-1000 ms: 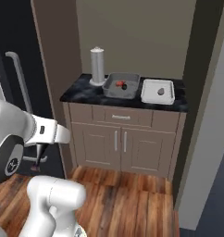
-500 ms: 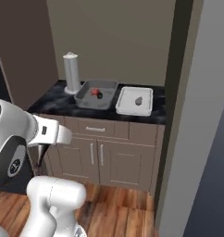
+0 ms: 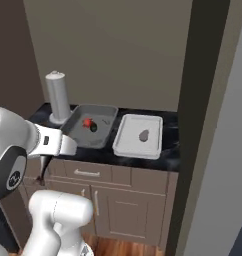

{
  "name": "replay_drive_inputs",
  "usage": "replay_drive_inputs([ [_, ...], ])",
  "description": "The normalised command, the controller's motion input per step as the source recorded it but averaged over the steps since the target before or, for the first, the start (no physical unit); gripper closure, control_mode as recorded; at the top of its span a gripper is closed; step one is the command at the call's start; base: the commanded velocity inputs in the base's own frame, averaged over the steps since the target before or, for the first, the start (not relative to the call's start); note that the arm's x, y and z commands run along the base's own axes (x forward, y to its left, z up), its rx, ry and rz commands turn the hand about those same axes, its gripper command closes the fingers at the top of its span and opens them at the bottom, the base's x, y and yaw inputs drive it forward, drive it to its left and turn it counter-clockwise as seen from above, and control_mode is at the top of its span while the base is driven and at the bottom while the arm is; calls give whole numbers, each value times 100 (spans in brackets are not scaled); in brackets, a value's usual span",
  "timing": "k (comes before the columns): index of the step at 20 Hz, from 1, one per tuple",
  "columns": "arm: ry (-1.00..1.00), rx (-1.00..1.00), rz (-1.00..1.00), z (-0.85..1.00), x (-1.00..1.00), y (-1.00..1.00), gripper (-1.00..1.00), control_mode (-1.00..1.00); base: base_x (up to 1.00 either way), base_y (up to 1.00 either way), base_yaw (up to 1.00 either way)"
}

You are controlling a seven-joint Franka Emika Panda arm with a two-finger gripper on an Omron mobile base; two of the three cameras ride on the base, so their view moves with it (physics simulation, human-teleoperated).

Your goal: Place one eggplant and one fish in each tupperware on the nearby counter, to pack two identical lunches.

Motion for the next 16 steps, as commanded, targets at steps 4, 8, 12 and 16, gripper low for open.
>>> replay_drive_inputs([
  [4, 0, 0, 0, 0, 0, 0, 100, 100, 97, -21, -4],
  [8, 0, 0, 0, 0, 0, 0, 100, 100, 63, -22, -4],
  [12, 0, 0, -5, -18, 0, -23, 100, -100, 10, -15, -3],
  [16, 1, 0, -12, -41, 10, -65, 100, -100, 0, 0, 0],
])
